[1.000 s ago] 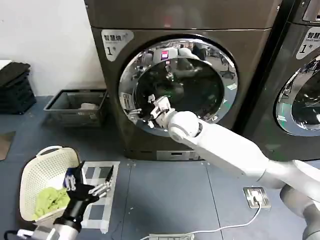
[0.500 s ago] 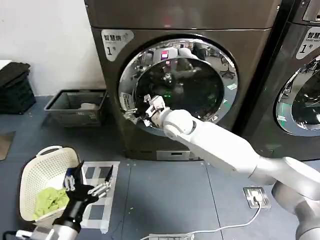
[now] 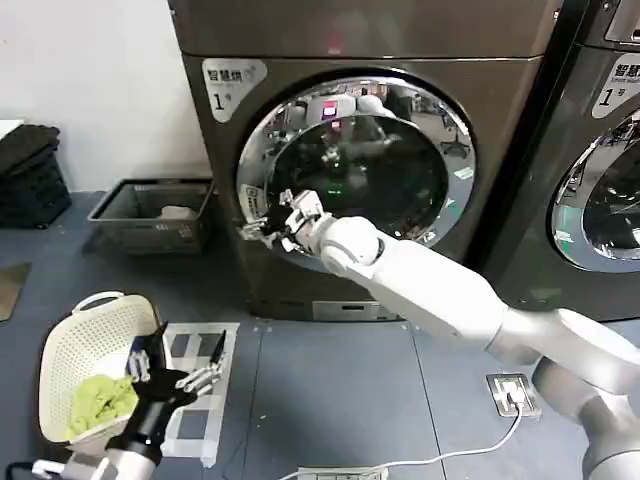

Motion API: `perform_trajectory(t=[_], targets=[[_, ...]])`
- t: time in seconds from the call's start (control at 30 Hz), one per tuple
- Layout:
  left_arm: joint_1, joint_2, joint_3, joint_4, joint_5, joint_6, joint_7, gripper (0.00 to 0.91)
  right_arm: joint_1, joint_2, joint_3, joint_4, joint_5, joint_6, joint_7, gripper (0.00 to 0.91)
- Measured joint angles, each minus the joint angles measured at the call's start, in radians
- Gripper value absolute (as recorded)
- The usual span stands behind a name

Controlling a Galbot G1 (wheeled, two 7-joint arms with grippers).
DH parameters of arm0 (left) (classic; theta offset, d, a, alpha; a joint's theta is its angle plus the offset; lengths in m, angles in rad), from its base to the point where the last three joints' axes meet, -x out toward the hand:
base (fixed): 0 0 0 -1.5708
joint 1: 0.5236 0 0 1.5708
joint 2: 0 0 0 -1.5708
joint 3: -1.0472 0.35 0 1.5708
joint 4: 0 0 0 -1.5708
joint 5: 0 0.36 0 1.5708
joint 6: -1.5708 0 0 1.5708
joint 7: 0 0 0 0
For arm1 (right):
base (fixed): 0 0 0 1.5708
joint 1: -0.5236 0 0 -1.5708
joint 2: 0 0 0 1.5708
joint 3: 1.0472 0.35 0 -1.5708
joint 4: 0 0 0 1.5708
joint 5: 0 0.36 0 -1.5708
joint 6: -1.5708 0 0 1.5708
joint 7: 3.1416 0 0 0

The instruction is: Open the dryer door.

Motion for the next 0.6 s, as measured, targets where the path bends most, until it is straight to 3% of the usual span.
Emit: perform_trajectory(t=[0.6], targets=[[-0.002, -0.001, 0.005, 0.005, 0.002, -0.001, 0.000, 0.907, 0.001, 0.008, -0.005, -0.041, -0.009, 0.034, -0.073, 0.907]])
